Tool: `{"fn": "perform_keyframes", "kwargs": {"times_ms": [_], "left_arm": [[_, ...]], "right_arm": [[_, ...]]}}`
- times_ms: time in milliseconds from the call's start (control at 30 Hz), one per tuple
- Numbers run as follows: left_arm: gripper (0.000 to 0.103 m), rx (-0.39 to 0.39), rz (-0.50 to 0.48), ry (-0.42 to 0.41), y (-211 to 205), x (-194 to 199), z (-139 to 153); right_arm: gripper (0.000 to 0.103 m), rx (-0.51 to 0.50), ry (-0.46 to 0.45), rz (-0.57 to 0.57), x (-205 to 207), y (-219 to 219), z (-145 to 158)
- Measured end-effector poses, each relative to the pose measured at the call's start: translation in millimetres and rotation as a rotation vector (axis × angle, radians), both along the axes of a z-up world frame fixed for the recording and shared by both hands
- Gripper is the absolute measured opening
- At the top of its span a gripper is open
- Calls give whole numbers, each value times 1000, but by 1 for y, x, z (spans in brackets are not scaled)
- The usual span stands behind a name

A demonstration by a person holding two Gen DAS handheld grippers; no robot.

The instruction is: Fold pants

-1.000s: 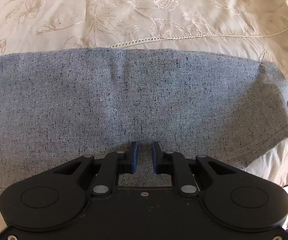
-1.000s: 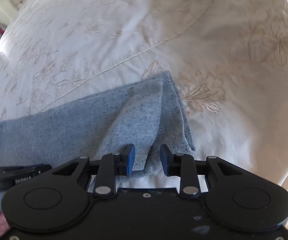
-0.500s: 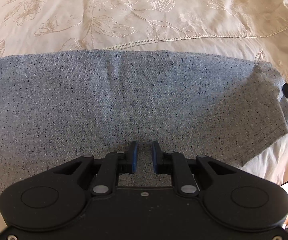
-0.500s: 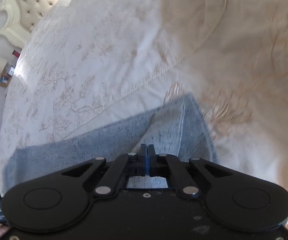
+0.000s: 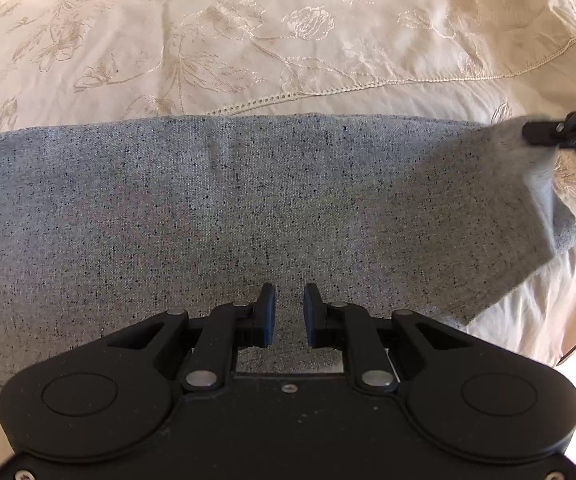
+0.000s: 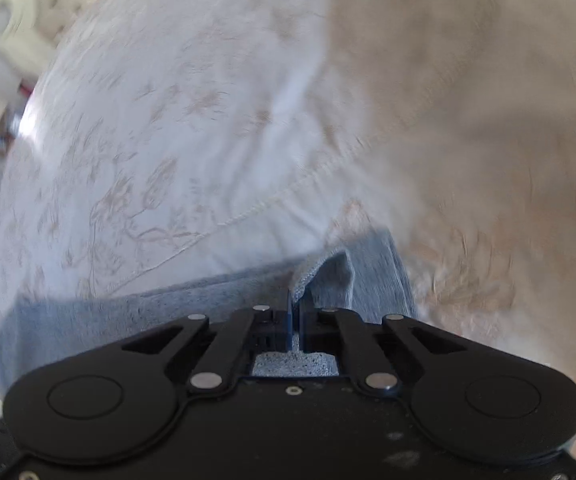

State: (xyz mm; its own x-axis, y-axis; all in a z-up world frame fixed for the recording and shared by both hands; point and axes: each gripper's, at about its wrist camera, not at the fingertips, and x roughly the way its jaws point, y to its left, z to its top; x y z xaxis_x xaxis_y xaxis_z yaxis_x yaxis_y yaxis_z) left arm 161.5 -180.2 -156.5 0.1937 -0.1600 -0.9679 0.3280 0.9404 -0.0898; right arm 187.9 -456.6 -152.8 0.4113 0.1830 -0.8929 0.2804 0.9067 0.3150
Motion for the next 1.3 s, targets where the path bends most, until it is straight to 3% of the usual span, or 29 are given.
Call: {"fn": "perform_keyframes", "kwargs": {"times_ms": [167,267,400,433,500,600,800,967,1000,1200,1300], "left_arm": [[22,-27,-11,-14,-2,2,-4],[22,-32,-17,-23,-7,3,-8],[22,-43,-24,-27,-4,0,-1],[22,-44,-27,-40,-1,-2,3],[24,-45,-23,-69,8,-6,12],[28,-11,25,-143,36,-10,26],[28,73,241,-183,135,6,38],[28,178,433,-202,246,19,42],[28,194,472,-206,273,22,45],[29,221,667,-206,420,31,58],[38,177,753,-155,489,37,52]], "right_arm": [[4,-156,-14,94,-5,15,61],[9,-239,32,101,-2,15,48],[16,-523,161,72,4,16,13],[19,-529,129,63,0,17,18],[19,-437,31,71,-11,20,33],[18,-302,-35,99,-19,36,38],[18,-209,-22,147,-26,73,9],[17,-272,211,159,-30,89,-25],[18,-286,215,149,-33,92,-23],[19,-271,78,92,-37,141,28],[19,-242,5,78,-23,194,53]]}}
